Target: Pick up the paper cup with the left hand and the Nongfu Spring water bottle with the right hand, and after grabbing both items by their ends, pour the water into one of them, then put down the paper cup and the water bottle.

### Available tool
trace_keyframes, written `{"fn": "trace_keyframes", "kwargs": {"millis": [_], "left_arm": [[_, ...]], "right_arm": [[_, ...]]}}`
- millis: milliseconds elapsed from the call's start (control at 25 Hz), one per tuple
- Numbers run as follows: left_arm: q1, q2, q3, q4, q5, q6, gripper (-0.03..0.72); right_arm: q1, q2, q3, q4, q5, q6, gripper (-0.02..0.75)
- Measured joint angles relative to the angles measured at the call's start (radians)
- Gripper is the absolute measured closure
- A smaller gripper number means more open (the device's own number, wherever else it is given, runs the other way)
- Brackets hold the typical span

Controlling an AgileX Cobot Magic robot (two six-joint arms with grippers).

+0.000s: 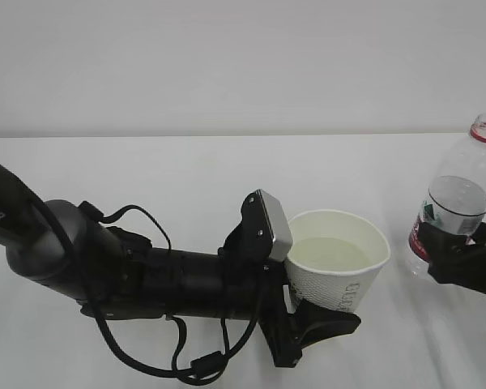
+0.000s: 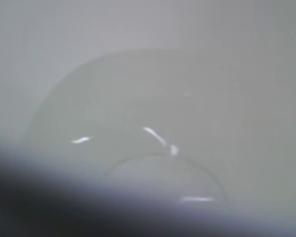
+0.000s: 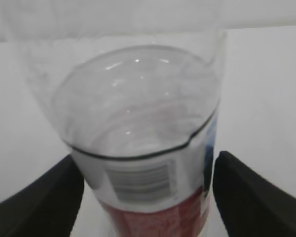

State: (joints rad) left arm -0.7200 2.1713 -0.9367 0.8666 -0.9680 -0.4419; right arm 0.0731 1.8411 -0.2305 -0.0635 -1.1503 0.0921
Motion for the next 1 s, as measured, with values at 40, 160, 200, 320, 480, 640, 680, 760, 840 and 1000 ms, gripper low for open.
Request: {"fn": "trace_keyframes", "kwargs": {"millis": [40,160,200,320,480,640,680,760,840,1000], "left_arm": [[0.0,0.0,0.0,0.0,0.0,0.0,0.18],[0.0,0.0,0.0,0.0,0.0,0.0,0.18],[0.0,0.0,0.0,0.0,0.0,0.0,0.18],[0.0,0.0,0.0,0.0,0.0,0.0,0.18],[0.0,0.0,0.0,-0.002,0.0,0.0,0.18],[0.0,0.0,0.0,-0.002,0.0,0.0,0.18],[0.0,0.0,0.0,-0.002,0.0,0.0,0.18],[0.0,0.0,0.0,-0.002,0.0,0.0,0.18],[0.0,0.0,0.0,-0.002,0.0,0.0,0.18],[0.0,0.0,0.0,-0.004,0.0,0.0,0.18]], "right_arm": [[0.0,0.0,0.005,-0.001,0.0,0.0,0.125],[0.0,0.0,0.026,-0.004,0.0,0.0,0.125],[0.0,-0.002,0.034,-0.004,0.0,0.0,0.125],[0.0,-0.021,0.058,-0.004,0.0,0.0,0.125],[0.0,-0.088,0.093,-0.004,0.0,0.002,0.124],[0.0,-0.175,0.117,-0.004,0.0,0.002,0.124],[0.0,-0.201,0.122,-0.004,0.0,0.002,0.124],[0.0,-0.256,0.127,-0.004,0.0,0.002,0.124],[0.0,-0.303,0.127,-0.004,0.0,0.002,0.125],[0.0,-0.399,0.129,-0.004,0.007,0.002,0.124]]}}
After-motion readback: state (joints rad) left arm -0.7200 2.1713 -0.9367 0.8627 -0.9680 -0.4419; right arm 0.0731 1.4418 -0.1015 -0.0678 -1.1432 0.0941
